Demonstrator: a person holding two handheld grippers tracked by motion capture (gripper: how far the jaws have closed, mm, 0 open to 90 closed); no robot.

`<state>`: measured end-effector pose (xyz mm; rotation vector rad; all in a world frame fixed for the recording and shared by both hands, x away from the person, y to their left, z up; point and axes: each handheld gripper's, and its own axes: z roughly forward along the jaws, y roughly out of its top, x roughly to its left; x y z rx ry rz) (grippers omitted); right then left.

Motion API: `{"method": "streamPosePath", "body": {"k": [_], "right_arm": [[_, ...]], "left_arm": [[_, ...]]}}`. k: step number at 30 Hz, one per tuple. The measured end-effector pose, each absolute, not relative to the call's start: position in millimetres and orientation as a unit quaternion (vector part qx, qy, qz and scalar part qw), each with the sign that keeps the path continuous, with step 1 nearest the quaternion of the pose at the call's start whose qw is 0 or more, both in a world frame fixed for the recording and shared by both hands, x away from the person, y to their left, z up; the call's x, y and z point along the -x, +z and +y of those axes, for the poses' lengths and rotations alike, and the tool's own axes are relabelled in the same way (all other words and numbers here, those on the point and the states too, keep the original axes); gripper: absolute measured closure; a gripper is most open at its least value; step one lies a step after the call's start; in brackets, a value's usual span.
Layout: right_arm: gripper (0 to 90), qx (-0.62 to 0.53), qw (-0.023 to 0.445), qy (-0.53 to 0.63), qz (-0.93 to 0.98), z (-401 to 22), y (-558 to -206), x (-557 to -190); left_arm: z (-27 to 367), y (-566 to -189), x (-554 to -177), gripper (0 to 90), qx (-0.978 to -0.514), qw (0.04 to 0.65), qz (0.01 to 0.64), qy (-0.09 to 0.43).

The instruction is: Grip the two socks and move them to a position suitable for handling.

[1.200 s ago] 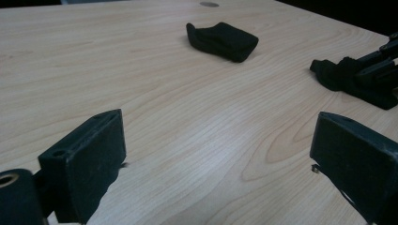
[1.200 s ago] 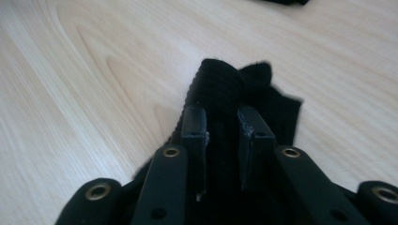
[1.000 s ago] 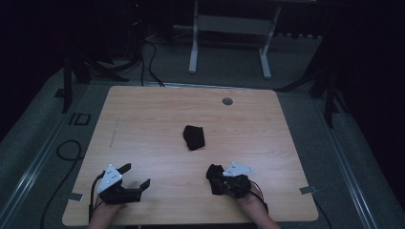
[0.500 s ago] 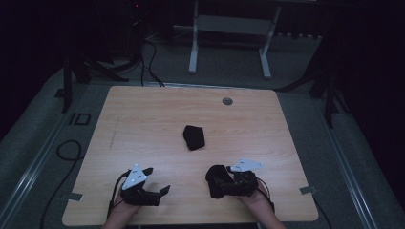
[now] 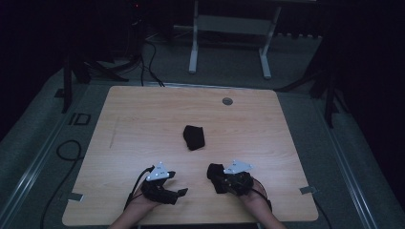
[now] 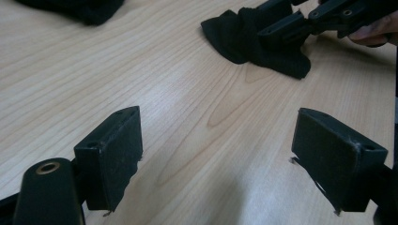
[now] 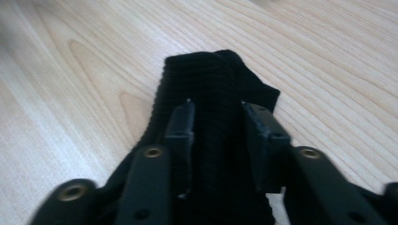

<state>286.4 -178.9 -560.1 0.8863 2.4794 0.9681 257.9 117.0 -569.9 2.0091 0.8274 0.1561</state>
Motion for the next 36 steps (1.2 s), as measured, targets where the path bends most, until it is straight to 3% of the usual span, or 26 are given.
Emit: {"method": "streamPosePath", "body": {"k": [5, 7, 11, 15, 21, 23, 32, 33, 36], "right_arm": [[75.2, -0.292, 0.17, 0.338, 0.878, -175.8, -557.8, -283.9], [75.5, -0.277, 0.147, 0.359, 0.879, -175.8, -552.1, -279.9], [75.4, -0.241, 0.158, 0.389, 0.875, -171.0, -532.7, -265.7], [75.2, -0.217, 0.159, 0.416, 0.869, -166.5, -508.8, -255.2], [75.2, -0.199, 0.169, 0.435, 0.862, -163.0, -489.3, -247.1], [75.1, -0.189, 0.172, 0.439, 0.861, -160.6, -482.3, -242.5], [75.1, -0.183, 0.157, 0.439, 0.865, -158.1, -484.6, -241.7], [74.8, -0.184, 0.158, 0.44, 0.865, -158.6, -485.9, -242.5], [74.4, -0.197, 0.15, 0.447, 0.859, -162.9, -485.8, -245.7]], "left_arm": [[111.0, -567.2, -265.2, 22.2, -0.816, 0.466, 0.337, 0.056], [110.5, -563.3, -268.2, 27.2, -0.81, 0.478, 0.336, 0.048], [112.4, -556.1, -273.1, 31.5, -0.793, 0.5, 0.347, 0.035], [114.0, -543.4, -274.3, 35.8, -0.78, 0.54, 0.316, -0.003], [107.2, -528.8, -275.1, 44.5, -0.785, 0.559, 0.267, -0.009], [105.7, -528.6, -277.0, 53.6, -0.787, 0.56, 0.257, -0.012], [97.9, -531.3, -275.5, 76.0, -0.79, 0.565, 0.235, -0.025], [97.1, -530.6, -274.6, 84.0, -0.792, 0.562, 0.239, -0.019], [96.7, -527.1, -272.5, 86.3, -0.794, 0.557, 0.242, -0.013]]}}
